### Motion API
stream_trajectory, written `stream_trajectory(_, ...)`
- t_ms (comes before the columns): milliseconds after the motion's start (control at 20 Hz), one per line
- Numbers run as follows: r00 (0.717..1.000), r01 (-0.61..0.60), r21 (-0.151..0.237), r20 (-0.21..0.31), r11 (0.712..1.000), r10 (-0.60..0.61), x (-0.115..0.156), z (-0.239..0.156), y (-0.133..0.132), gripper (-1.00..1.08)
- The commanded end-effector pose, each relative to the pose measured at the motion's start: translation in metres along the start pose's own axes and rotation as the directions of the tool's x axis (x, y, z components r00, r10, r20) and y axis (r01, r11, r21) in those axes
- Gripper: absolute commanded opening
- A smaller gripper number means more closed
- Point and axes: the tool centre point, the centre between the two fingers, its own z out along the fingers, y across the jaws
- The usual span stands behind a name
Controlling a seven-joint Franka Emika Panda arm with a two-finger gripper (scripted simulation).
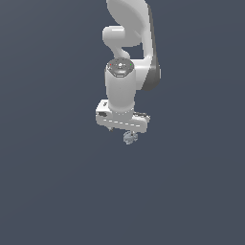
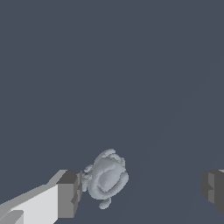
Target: Pick up the object and move it to a goal position.
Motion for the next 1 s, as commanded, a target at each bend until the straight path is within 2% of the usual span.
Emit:
stream_trajectory(0,0.998,-0.059,0.000,0.002,0.998,0.059,-0.004,0.006,-0.003,1.00)
stream_trajectory(200,0.988,-0.157,0.000,0.004,0.988,0.157,-0.012,0.016,-0.008,1.00)
stream_trajectory(450,0.961,-0.277,-0.002,0.006,0.961,0.277,-0.021,0.028,-0.014,1.00)
stream_trajectory(700,0.919,-0.393,-0.006,0.007,0.919,0.393,-0.031,0.039,-0.019,1.00)
stream_trajectory(950,0.864,-0.504,-0.009,0.007,0.864,0.504,-0.041,0.051,-0.023,1.00)
